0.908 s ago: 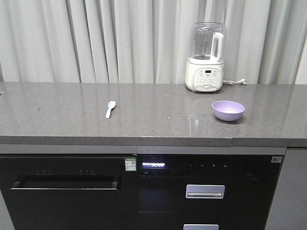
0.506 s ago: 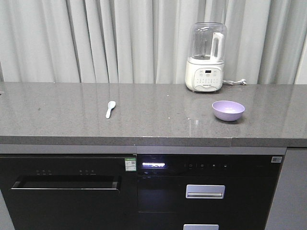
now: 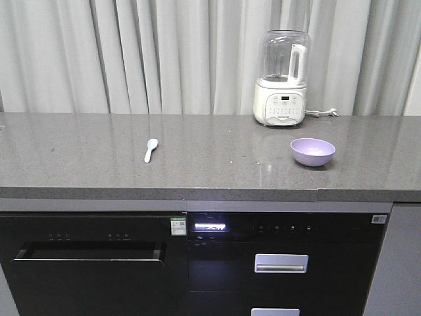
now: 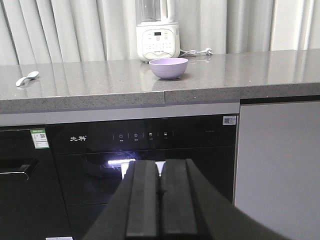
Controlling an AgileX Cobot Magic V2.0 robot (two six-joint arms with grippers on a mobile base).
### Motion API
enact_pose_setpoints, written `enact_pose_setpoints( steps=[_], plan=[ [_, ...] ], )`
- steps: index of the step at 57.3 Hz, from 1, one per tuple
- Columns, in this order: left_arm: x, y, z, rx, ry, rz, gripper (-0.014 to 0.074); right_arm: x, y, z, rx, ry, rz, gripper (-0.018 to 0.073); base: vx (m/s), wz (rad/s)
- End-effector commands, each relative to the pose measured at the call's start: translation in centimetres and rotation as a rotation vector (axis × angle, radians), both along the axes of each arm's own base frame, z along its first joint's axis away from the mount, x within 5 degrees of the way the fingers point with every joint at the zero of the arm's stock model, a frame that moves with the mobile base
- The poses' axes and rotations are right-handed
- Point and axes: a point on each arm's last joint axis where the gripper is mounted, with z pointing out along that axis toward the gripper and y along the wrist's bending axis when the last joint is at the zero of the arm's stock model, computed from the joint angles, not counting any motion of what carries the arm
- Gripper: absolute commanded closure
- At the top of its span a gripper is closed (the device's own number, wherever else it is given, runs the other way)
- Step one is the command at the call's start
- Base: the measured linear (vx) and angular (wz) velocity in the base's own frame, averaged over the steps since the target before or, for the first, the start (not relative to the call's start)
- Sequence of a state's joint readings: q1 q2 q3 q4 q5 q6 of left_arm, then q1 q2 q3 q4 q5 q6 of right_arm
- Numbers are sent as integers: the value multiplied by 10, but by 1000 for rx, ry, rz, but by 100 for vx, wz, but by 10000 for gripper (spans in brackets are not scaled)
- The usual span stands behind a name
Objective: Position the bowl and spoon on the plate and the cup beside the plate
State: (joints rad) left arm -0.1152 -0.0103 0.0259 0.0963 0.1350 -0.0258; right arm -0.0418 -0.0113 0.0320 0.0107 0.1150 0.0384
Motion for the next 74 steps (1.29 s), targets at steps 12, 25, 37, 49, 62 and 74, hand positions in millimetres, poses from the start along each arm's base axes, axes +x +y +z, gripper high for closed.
enact_pose_setpoints(
  steps=[12, 25, 37, 49, 62, 74],
  plan=[
    [-2, -1, 17, -27, -122, -9, 600, 0, 0, 6, -17, -77, 0, 568, 5, -2],
    [-2, -1, 17, -27, -122, -9, 600, 0, 0, 6, -17, -77, 0, 568, 15, -9],
    [-2, -1, 17, -27, -122, -9, 600, 0, 0, 6, -17, -77, 0, 568, 26, -15],
    [-2, -1, 17, -27, -122, -9, 600, 0, 0, 6, -17, -77, -4, 568, 31, -7],
    [-2, -1, 17, -27, -122, -9, 600, 0, 0, 6, -17, -77, -4, 568, 37, -1],
    [-2, -1, 17, -27, -122, -9, 600, 0, 0, 6, -17, -77, -4, 568, 42, 1]
  ],
)
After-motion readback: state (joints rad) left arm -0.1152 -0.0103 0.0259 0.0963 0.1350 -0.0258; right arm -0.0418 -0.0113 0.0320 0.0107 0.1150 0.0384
